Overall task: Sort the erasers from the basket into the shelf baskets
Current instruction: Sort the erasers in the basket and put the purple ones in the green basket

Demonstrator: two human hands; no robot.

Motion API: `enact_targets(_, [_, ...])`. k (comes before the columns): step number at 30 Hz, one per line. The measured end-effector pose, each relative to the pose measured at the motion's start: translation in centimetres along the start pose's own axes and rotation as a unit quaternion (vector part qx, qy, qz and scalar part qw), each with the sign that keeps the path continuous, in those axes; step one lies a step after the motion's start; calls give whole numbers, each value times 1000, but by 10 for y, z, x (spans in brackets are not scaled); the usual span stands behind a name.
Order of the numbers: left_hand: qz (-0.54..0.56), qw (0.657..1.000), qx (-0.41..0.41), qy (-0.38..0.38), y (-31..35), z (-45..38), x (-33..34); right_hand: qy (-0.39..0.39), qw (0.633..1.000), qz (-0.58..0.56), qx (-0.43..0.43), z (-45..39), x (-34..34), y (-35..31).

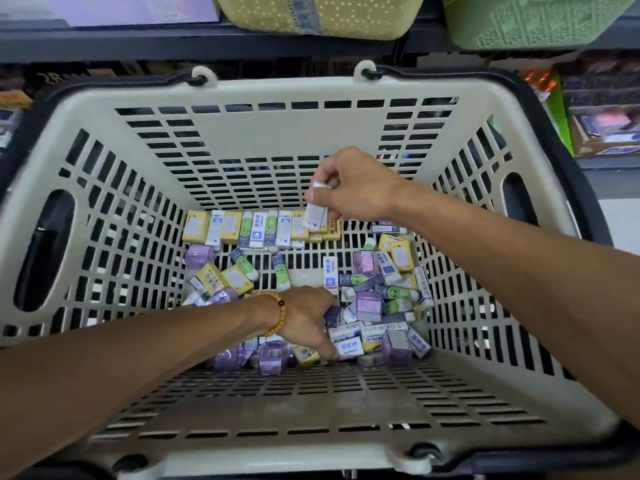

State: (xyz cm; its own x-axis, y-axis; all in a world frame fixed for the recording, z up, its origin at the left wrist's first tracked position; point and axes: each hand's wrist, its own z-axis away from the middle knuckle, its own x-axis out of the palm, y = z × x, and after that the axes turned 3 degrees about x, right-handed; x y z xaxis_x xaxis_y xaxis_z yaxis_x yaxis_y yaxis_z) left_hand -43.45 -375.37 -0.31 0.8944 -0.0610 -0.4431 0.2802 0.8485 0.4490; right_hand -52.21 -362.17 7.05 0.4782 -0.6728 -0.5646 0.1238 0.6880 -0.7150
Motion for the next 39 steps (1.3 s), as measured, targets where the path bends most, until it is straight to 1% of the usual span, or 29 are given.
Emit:
enact_targets(3, [-26, 1000, -7, 2, 0, -2, 2, 3, 1000, 7, -1, 0, 0, 1])
enact_targets(7, [-22, 999, 16, 31, -1, 0, 8, 1, 1000, 10, -4, -1, 0, 1])
enact_targets(15, [-39, 999, 35, -4, -2, -4, 3, -19, 1000, 21, -7, 0, 2, 1])
enact_targets(21, [-45, 997, 56, 17, -5, -4, 7, -18, 1000, 24, -5, -2, 3, 2])
enact_targets(24, [-12, 998, 58, 34, -5, 3, 4, -26, 1000, 2, 0, -5, 5, 6])
enact_targets(27, [60, 994, 59, 68, -9, 14, -2, -39, 999, -31, 9, -8, 9, 7])
enact_targets(30, [161, 979, 54, 111, -14, 29, -8, -41, 999, -30, 14, -9, 13, 8])
enact_targets(33, [260, 952, 42, 156, -18, 49, -16, -25, 1000, 7, 11, -10, 16, 7])
enact_targets(35, [316, 928, 20, 199, -22, 63, -21, -31, 999, -22, 29, -15, 21, 4])
enact_targets(39, [383, 872, -74, 295, -42, 94, -28, -75, 989, -112, 62, -34, 44, -8])
